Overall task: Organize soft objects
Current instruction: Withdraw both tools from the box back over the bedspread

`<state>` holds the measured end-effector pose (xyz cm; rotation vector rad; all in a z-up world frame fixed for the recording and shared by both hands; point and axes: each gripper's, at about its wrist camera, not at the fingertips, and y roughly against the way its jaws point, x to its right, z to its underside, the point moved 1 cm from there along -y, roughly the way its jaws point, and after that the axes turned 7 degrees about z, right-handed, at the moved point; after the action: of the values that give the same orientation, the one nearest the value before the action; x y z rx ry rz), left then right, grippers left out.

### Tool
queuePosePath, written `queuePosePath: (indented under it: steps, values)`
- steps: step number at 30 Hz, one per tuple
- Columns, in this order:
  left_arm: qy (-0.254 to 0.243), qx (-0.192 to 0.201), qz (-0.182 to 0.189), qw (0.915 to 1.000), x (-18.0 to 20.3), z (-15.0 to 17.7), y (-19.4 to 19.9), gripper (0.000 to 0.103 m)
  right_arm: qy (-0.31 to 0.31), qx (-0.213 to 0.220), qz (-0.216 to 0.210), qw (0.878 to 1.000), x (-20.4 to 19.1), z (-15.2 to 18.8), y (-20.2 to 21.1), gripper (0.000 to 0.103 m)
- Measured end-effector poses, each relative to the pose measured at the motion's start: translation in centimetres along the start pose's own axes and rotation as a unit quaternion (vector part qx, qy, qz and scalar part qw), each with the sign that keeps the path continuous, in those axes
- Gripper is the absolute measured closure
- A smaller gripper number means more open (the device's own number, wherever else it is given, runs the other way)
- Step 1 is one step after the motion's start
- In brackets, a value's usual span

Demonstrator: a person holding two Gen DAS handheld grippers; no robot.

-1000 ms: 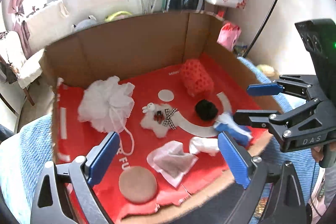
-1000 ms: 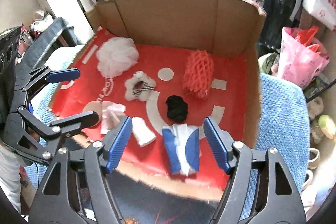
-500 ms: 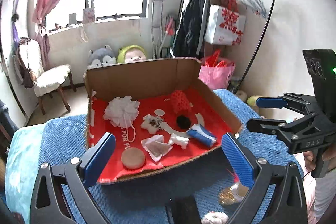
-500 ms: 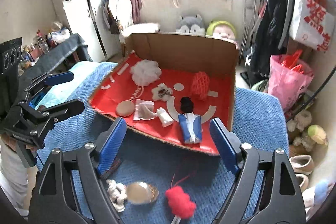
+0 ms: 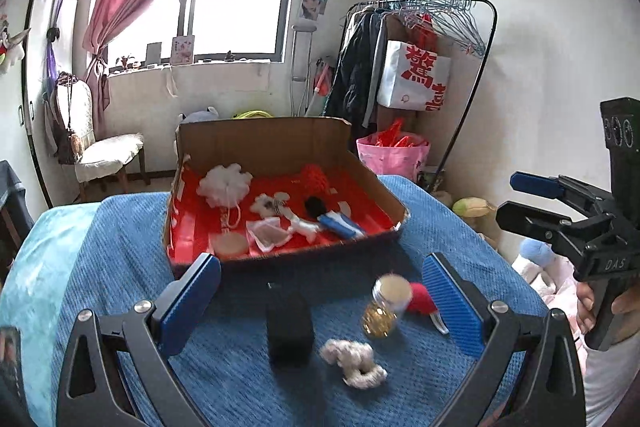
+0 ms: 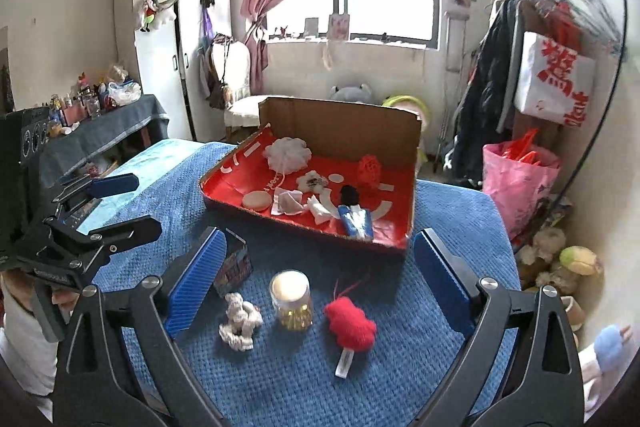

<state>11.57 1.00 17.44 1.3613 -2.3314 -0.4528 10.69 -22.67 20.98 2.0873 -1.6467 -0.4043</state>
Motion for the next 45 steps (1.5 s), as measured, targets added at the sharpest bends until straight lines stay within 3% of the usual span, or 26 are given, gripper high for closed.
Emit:
queuePosePath:
  steps: [10, 16, 29, 45]
  values:
    - [-0.017, 0.037, -0.058, 0.9975, 2.4, 4.8, 1.3, 0.000, -0.019, 0.040, 0.058, 0.997, -1.4, 6.1, 1.6, 0.007]
    - [-0.023, 0.046, -0.074, 0.9959, 3.0, 7.5, 0.8, 0.000, -0.034, 0.027, 0.068, 0.997, -1.5, 9.1, 0.4, 0.007]
    - [0.012, -0.012, -0.069, 0.9975, 2.4, 11.0, -3.0, 0.000, -0.055, -0.020, 0.076, 0.995, -0.5, 13.1, -3.2, 0.007]
    - [0.015, -0.048, -0.079, 0.9956, 2.1, 12.5, -4.9, 0.000, -0.061, -0.047, 0.073, 0.994, -0.1, 14.2, -4.9, 0.007]
